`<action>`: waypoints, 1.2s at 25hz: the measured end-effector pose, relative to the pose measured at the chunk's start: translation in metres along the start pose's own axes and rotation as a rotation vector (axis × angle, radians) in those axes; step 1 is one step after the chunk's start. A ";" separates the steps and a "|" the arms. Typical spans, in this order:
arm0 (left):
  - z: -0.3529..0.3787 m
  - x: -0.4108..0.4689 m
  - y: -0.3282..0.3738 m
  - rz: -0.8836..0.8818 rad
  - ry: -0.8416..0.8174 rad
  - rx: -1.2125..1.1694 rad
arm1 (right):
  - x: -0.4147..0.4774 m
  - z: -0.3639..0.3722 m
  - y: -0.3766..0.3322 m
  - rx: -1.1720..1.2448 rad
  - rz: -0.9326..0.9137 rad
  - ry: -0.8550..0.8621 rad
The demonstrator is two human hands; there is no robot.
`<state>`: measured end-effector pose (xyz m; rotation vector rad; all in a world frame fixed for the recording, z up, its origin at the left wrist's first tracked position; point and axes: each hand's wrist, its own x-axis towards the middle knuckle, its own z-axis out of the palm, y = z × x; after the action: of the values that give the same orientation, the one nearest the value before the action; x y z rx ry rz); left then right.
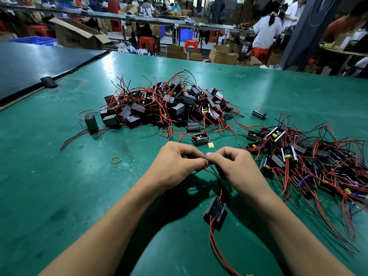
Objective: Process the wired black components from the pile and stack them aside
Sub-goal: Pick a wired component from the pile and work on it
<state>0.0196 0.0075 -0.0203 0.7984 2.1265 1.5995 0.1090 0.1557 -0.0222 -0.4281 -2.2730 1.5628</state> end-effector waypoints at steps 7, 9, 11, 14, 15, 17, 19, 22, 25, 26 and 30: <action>-0.003 0.001 -0.001 -0.017 0.021 -0.021 | -0.003 -0.013 0.003 -0.046 -0.221 -0.153; -0.003 0.000 -0.001 -0.023 0.011 -0.032 | -0.001 -0.013 0.005 -0.080 -0.244 -0.134; -0.004 -0.001 0.000 -0.022 0.001 -0.051 | 0.000 -0.014 0.006 -0.101 -0.254 -0.120; -0.006 -0.002 0.001 -0.018 -0.034 -0.074 | 0.000 -0.014 0.008 -0.113 -0.268 -0.121; -0.007 -0.002 0.001 -0.022 -0.044 -0.077 | 0.000 -0.014 0.008 -0.116 -0.272 -0.119; -0.008 -0.001 0.001 -0.029 -0.043 -0.085 | 0.000 -0.014 0.009 -0.120 -0.282 -0.112; -0.008 -0.001 0.002 -0.026 -0.035 -0.085 | 0.001 -0.014 0.010 -0.112 -0.276 -0.102; -0.008 0.000 0.002 -0.020 -0.044 -0.078 | 0.001 -0.014 0.011 -0.096 -0.261 -0.096; -0.009 0.000 0.002 -0.047 -0.072 -0.121 | 0.001 -0.015 0.010 -0.074 -0.252 -0.089; -0.010 0.000 0.002 -0.052 -0.077 -0.134 | 0.001 -0.015 0.010 -0.063 -0.245 -0.087; -0.009 0.000 0.003 -0.044 -0.076 -0.150 | 0.001 -0.014 0.011 -0.042 -0.215 -0.084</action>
<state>0.0153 0.0017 -0.0146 0.7462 1.9319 1.6563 0.1145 0.1716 -0.0273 -0.1242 -2.3303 1.4525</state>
